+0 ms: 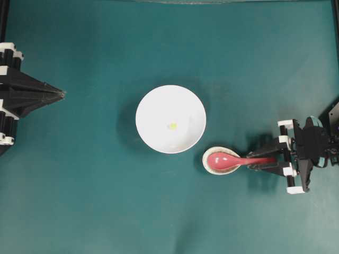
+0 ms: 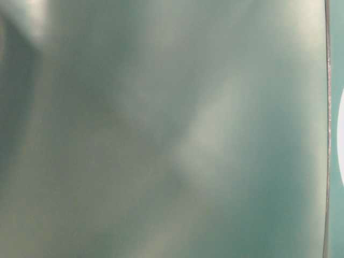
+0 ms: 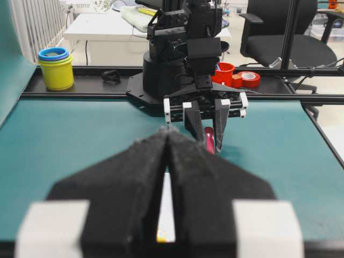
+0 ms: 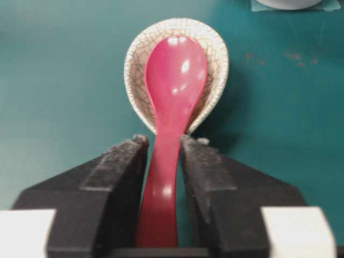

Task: Scoop the yellow hexagonal prism block from the bowl with a spoon using the right arm.
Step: 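Lower the right gripper and close it on the red spoon handle, then lift the red spoon and carry it over the white bowl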

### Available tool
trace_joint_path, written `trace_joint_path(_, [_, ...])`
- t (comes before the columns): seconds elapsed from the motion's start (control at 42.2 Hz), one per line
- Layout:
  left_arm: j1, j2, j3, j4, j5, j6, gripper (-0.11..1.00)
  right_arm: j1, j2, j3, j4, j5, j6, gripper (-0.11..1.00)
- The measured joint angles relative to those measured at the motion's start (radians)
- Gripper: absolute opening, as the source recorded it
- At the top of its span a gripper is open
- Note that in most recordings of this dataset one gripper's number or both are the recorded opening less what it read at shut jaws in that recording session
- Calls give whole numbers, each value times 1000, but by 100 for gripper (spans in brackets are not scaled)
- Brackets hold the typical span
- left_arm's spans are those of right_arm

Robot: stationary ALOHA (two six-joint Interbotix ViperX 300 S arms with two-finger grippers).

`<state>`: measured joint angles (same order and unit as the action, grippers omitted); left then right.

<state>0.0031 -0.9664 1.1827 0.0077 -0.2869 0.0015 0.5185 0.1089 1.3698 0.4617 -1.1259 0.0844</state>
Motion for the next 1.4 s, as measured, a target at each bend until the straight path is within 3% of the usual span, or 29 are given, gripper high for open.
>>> trace_joint_path(0.403, [0, -2, 0, 2, 2, 0, 0, 0, -32, -8, 0, 2, -2, 21])
trace_joint_path(0.592, [0, -3, 0, 6, 0, 6, 0, 0, -132, -17, 2, 29, -15, 21])
trace_joint_path(0.805, [-2, 0, 0, 8, 2, 6, 0, -29, -261, -34, 2, 127, -78, 21])
trace_joint_path(1.066, [-2, 0, 0, 9, 3, 0, 0, -155, -413, -115, 2, 397, -207, 21])
trace_joint_path(1.397, [0, 6, 0, 8, 18, -11, 0, -388, -548, -295, -2, 942, -311, 21])
